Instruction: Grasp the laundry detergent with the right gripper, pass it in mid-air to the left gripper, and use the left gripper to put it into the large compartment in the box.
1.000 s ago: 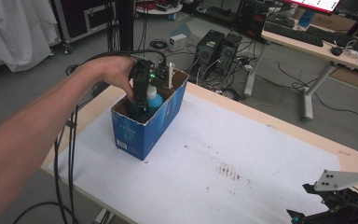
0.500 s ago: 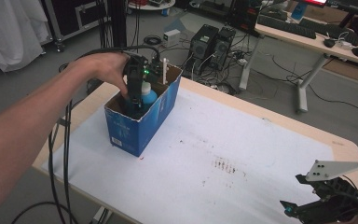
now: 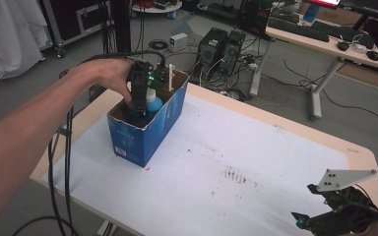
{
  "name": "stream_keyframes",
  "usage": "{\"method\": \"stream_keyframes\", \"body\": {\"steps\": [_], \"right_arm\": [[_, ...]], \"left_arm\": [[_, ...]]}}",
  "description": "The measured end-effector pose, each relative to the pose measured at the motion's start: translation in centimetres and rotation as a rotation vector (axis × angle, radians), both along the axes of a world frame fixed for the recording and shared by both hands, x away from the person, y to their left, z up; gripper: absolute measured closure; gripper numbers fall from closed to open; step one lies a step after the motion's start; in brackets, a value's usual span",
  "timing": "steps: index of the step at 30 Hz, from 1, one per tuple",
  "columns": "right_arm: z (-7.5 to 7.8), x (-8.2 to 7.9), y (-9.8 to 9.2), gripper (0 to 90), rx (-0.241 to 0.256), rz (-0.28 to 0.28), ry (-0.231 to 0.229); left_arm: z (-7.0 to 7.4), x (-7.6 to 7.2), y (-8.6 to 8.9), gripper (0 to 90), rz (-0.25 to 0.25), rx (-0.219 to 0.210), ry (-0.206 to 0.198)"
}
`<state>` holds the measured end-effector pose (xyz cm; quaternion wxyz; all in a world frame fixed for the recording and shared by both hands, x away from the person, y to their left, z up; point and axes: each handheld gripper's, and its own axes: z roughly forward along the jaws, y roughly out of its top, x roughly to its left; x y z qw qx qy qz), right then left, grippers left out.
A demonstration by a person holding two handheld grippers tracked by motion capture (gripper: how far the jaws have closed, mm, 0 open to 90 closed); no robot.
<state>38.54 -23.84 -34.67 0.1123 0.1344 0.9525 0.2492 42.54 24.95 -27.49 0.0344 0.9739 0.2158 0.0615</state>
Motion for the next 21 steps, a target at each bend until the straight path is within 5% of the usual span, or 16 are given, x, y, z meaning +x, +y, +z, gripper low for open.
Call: {"method": "stream_keyframes", "body": {"steps": [21], "right_arm": [[-0.21,-0.10,0.00,12.6,0.000,-0.003,0.009]], "left_arm": [[-0.16,0.00,-0.18,33.9,0.016,0.009,0.007]]}}
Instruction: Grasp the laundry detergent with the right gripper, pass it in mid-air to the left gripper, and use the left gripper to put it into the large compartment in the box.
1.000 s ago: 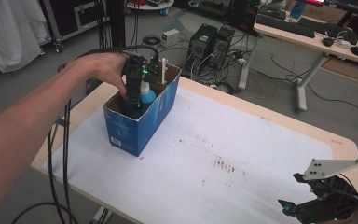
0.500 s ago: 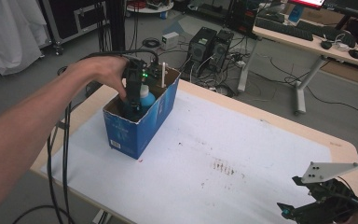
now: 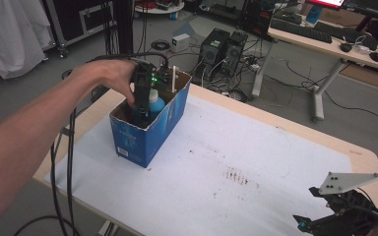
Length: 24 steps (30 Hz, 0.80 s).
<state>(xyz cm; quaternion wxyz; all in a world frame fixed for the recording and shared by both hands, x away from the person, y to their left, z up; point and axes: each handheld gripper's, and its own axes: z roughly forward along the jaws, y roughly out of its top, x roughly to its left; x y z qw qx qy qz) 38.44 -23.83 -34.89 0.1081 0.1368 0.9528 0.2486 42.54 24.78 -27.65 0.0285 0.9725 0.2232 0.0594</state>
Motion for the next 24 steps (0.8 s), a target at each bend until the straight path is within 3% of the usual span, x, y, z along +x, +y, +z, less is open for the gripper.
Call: {"method": "stream_keyframes", "body": {"steps": [8,24], "right_arm": [[-0.1,0.0,0.1,12.6,-0.005,0.006,0.002],[-0.2,-0.2,0.0,12.6,-0.008,0.007,0.003]], "left_arm": [[0.2,0.1,0.1,30.2,0.009,0.000,-0.018],[2.0,0.3,0.6,26.9,0.034,0.004,-0.060]]}}
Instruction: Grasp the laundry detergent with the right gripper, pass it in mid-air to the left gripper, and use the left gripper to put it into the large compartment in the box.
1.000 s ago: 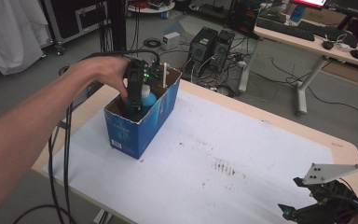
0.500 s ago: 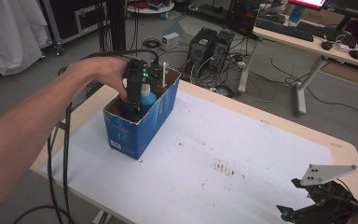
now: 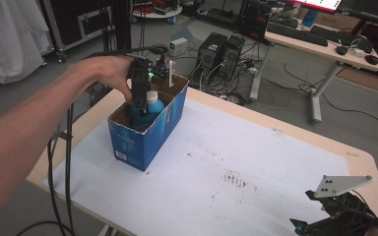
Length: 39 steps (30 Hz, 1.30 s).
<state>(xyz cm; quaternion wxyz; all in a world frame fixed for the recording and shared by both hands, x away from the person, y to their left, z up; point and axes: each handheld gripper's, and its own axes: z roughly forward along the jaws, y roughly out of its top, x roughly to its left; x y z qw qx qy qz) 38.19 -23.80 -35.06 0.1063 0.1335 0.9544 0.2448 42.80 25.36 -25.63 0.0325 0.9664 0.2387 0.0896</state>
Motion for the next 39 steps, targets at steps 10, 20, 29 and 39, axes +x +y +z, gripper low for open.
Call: {"method": "stream_keyframes", "body": {"steps": [10,20,29,39], "right_arm": [[0.0,-0.1,-0.2,12.6,0.001,0.000,0.000],[0.0,-0.1,-0.2,12.6,-0.002,0.000,0.000],[0.0,-0.1,-0.1,12.6,-0.002,0.002,0.001],[0.1,-0.2,-0.2,12.6,-0.002,-0.003,0.000]], "left_arm": [[1.6,0.1,0.1,26.9,0.004,0.003,-0.021],[3.1,0.0,-0.2,23.1,0.003,0.008,-0.040],[5.3,-0.6,-2.0,20.5,-0.043,-0.002,-0.069],[5.9,-1.2,-5.4,20.5,-0.124,-0.001,-0.085]]}}
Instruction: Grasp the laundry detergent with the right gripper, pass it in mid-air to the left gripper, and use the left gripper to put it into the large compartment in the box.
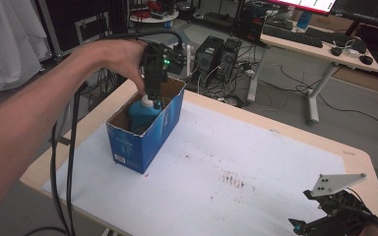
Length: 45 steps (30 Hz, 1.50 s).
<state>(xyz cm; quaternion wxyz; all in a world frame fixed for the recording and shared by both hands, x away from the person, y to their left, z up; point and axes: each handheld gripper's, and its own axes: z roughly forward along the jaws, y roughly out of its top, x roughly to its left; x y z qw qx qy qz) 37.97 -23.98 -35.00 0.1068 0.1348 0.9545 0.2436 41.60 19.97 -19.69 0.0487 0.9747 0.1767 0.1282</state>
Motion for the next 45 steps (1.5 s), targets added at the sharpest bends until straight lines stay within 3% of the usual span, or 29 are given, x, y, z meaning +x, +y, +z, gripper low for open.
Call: {"method": "stream_keyframes", "body": {"steps": [3,5,10,16,23,37,45], "right_arm": [[0.0,0.0,0.1,12.6,-0.003,0.001,0.000],[0.0,0.0,0.1,12.6,-0.001,0.003,-0.002],[0.0,-0.1,0.2,12.6,-0.001,-0.007,-0.001],[0.1,-0.1,0.3,12.6,0.005,-0.007,-0.005],[0.0,-0.4,0.6,12.6,-0.012,-0.017,-0.015],[-0.7,-0.6,1.5,12.6,-0.067,-0.012,-0.017],[-0.9,-0.3,1.7,12.6,-0.069,-0.006,-0.006]], "left_arm": [[-0.3,-0.3,-2.5,20.5,-0.055,0.013,0.003],[-0.5,-0.4,-3.2,20.5,-0.073,0.015,0.004],[-1.7,-0.9,-7.0,16.9,-0.142,0.000,0.021],[-4.0,-1.5,-10.9,16.5,-0.227,0.002,0.047],[-7.9,-2.1,-15.0,16.4,-0.289,0.008,0.098],[-13.3,-2.6,-19.0,16.5,-0.339,0.045,0.161],[-14.1,-2.2,-19.3,16.5,-0.341,0.053,0.162]]}}
